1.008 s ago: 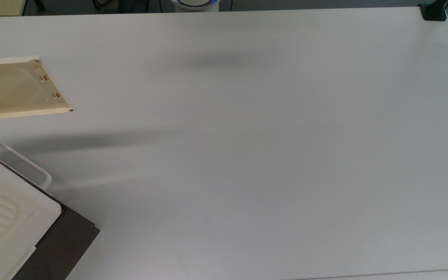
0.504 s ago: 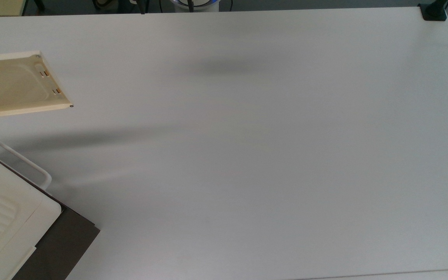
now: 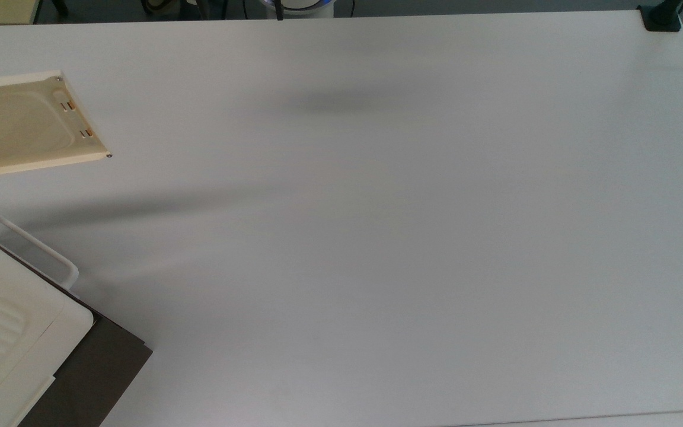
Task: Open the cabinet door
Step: 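Release the handle and withdraw the gripper away from the door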
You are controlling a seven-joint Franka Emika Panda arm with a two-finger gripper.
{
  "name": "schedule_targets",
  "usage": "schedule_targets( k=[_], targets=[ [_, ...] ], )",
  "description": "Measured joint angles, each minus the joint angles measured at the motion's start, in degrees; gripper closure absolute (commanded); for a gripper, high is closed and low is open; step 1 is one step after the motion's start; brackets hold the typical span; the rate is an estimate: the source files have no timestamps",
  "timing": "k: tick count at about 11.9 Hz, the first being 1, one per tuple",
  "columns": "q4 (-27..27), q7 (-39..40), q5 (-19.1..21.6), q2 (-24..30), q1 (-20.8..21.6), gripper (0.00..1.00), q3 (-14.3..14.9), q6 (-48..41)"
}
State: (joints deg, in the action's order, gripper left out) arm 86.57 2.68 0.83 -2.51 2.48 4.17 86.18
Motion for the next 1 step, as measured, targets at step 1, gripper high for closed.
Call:
schedule_targets(
  k=[1],
  targets=[
    [0.0,0.0,0.0,0.0,0.0,0.0,0.1,0.0]
  ],
)
